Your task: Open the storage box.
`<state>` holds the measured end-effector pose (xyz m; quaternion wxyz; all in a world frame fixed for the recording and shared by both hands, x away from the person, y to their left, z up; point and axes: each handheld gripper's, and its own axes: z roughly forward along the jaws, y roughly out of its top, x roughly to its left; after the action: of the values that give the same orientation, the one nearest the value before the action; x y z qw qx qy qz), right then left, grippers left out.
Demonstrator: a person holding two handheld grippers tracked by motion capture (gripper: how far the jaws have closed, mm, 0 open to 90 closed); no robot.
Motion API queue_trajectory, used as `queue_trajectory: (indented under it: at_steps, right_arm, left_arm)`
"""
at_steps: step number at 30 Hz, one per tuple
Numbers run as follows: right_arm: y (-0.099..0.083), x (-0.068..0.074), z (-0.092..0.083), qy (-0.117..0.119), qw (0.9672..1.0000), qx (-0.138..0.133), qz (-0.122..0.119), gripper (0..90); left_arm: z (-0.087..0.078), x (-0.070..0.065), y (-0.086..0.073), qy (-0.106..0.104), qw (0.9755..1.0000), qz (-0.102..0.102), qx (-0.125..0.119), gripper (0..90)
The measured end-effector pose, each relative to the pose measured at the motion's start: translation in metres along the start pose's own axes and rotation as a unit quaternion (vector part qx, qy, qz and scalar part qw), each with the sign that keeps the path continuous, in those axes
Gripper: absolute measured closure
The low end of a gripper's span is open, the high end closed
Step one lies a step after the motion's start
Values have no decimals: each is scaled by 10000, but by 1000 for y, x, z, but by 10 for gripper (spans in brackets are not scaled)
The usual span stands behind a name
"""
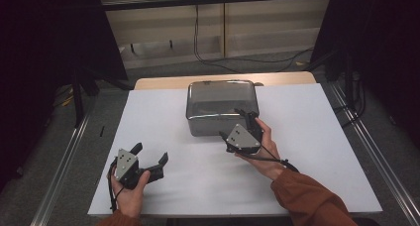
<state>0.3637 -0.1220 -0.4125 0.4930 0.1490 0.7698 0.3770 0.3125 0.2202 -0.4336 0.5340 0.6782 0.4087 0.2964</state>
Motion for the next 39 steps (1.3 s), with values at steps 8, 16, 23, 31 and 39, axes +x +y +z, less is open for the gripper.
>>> queue_trajectory:
  at_steps: [8, 16, 23, 31, 39]
  right_arm:
    - [5, 8, 5, -326, 9928, 12, -1157, 234]
    - [1, 14, 9, -388, 9817, 158, -1860, 331]
    - [4, 25, 11, -437, 9622, 285, -2672, 482]
    - [2, 28, 16, -467, 9533, 448, -2951, 605]
    - [0, 31, 18, -455, 9494, 540, -3060, 703]
  left_arm:
    - [0, 0, 0, -69, 10000, -19, 41, 38]
    - [0, 1, 0, -60, 10000, -26, 46, 38]
    - [1, 0, -1, -101, 9999, 26, 67, 40]
    - [1, 0, -1, -89, 9999, 38, 62, 41]
    - [1, 1, -1, -64, 10000, -14, 53, 38]
